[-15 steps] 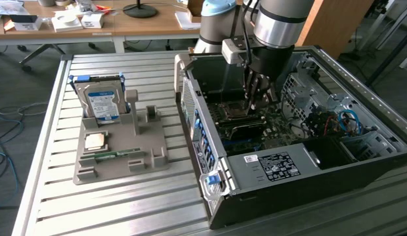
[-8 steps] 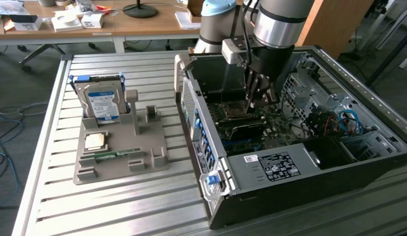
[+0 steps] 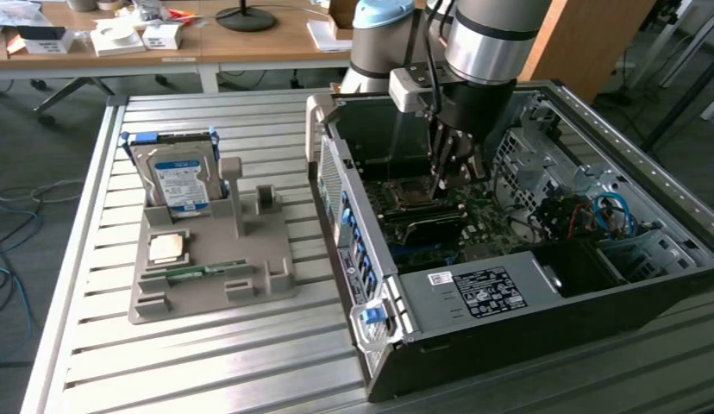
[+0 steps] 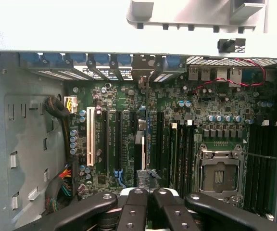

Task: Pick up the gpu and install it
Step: 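Press down on the gpu until it lock into place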

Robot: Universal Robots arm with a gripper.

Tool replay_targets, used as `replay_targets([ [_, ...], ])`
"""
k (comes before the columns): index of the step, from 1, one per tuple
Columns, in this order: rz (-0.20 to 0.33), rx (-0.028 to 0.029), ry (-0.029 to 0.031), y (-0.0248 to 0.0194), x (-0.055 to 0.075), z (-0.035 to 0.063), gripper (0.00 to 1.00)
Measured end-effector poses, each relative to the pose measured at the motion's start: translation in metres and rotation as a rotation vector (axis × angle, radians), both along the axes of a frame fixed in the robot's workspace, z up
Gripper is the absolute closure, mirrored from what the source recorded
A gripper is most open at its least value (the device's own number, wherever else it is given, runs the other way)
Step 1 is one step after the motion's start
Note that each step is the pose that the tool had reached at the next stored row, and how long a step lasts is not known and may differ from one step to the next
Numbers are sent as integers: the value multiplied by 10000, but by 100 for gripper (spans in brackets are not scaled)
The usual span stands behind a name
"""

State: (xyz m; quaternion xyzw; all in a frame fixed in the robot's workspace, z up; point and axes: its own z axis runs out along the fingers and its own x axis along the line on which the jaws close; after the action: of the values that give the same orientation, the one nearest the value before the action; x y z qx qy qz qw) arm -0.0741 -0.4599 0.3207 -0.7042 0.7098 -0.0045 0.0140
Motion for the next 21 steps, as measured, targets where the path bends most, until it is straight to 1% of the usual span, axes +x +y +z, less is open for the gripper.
replay_targets([
  [5,-1,0,0,0,0,-10,89],
  [7,0,3,-1,0,0,-49,89],
  [8,0,3,0,0,0,-102,89],
  [14,1,4,0,0,0,-182,89],
  [21,-1,0,1,0,-13,-194,89],
])
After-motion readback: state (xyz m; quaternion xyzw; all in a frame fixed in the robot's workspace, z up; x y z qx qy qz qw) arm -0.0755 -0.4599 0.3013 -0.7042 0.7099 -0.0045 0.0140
